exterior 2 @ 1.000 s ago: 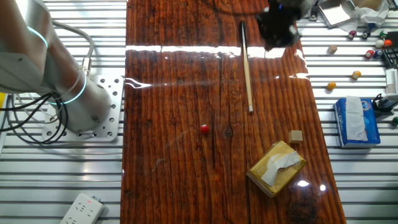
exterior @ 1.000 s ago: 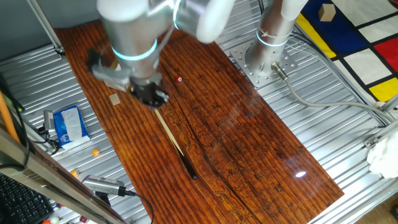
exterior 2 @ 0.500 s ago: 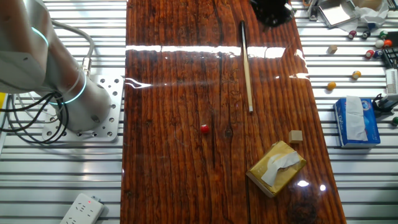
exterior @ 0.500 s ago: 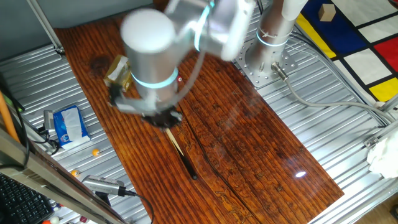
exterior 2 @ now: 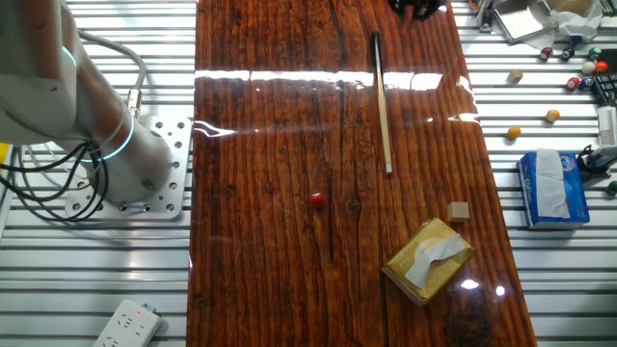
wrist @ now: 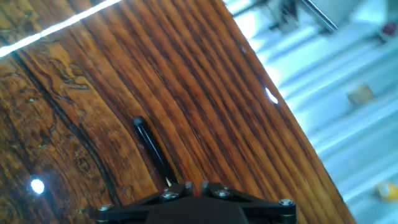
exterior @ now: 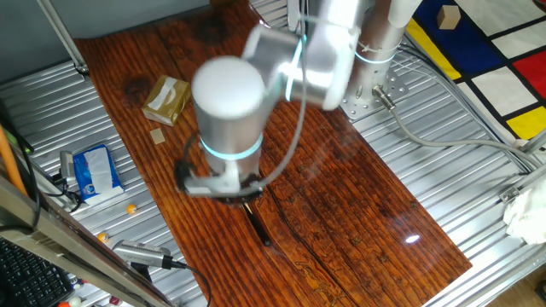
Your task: Hit the pool ball
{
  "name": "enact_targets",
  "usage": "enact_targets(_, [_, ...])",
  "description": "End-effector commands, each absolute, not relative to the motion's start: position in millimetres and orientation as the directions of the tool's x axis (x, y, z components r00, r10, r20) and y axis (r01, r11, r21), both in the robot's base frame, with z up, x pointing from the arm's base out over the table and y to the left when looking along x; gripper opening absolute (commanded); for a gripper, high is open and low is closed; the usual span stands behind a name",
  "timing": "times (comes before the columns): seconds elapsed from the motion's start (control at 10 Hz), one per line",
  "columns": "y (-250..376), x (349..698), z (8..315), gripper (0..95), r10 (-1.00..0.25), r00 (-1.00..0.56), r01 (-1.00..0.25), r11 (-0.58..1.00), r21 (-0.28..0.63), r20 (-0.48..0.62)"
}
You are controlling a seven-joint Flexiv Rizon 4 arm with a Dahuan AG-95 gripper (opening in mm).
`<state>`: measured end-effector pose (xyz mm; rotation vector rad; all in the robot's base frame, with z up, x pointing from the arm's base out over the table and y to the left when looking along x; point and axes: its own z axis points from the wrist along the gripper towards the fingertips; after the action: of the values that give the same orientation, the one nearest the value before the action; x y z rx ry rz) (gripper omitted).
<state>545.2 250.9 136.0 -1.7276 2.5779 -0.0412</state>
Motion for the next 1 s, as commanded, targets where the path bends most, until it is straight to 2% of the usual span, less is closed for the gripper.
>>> enact_targets(0.1, [258, 542, 125, 19.0, -0.931, -0.364, -0.929, 0.365, -0.060, -0.026])
enact_targets(1.0, [261, 540, 86, 19.0, -0.968, -0.248, -0.963, 0.250, -0.099, -0.033])
